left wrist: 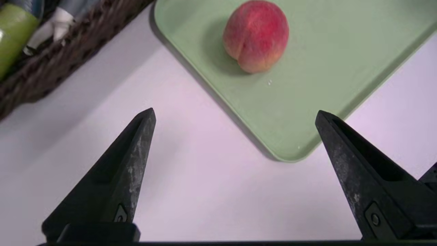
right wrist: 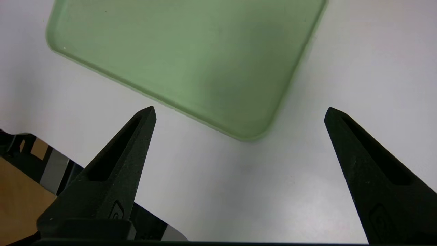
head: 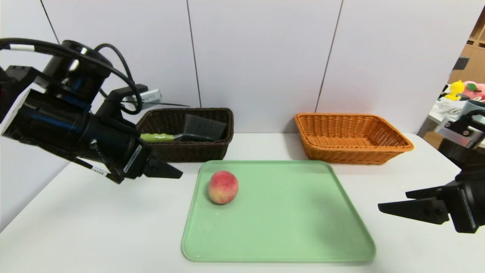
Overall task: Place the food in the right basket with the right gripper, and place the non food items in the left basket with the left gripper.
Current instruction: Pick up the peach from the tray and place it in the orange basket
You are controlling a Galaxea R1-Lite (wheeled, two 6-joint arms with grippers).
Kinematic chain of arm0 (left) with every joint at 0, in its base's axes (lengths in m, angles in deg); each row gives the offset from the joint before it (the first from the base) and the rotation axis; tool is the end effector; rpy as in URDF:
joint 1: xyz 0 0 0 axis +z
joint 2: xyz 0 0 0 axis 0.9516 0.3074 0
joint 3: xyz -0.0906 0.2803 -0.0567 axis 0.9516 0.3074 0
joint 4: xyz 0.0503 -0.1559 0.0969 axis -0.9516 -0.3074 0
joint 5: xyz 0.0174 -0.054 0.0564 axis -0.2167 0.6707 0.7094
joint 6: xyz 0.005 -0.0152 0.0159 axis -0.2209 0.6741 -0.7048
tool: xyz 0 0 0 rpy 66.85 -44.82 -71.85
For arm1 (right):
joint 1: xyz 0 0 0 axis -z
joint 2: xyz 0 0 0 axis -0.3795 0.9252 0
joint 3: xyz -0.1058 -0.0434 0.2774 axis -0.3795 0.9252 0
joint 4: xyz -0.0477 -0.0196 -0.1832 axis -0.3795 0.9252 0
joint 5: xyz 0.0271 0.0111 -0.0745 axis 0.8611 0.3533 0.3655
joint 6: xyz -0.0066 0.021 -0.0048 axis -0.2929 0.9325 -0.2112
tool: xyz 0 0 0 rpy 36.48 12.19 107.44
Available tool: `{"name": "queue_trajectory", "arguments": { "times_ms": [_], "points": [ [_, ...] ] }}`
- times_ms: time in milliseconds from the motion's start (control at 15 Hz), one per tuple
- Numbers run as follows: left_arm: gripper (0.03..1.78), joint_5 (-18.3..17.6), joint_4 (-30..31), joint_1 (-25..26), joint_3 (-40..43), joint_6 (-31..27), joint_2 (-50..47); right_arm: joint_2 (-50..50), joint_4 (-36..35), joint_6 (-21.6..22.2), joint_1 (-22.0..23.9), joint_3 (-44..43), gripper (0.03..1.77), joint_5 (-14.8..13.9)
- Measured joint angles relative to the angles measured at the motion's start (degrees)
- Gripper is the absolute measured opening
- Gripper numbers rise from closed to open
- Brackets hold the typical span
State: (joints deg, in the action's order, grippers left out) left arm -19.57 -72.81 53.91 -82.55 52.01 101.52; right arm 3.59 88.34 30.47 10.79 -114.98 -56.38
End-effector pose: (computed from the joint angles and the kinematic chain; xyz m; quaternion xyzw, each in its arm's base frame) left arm 0.2435 -0.0880 0.2643 0.1093 0.3564 -0.3449 0.8614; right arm 0.1587 0.0403 0.2307 0.0219 0.3831 0.2580 0.8866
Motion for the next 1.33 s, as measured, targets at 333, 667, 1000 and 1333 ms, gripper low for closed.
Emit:
{"name": "queue_trajectory", "arguments": {
  "times_ms": [333, 667, 1000, 1333],
  "points": [
    [1.67, 0.2, 8.5, 0.0, 14.3, 4.2, -9.0, 7.7, -9.8, -0.3, -8.1, -3.0, 1.71, -0.1],
    [1.69, 0.1, 8.5, -0.4, 17.2, 3.8, -12.5, 17.3, -13.8, -0.3, -16.3, -8.1, 1.71, -0.4],
    [1.69, 0.0, 8.5, -0.6, 18.6, 3.7, -13.9, 27.9, -16.4, 0.1, -22.8, -17.4, 1.71, -0.6],
    [1.69, 0.0, 8.5, -1.3, 18.9, 3.3, -14.6, 36.1, -16.0, 0.2, -26.5, -25.7, 1.71, -3.6]
  ]
}}
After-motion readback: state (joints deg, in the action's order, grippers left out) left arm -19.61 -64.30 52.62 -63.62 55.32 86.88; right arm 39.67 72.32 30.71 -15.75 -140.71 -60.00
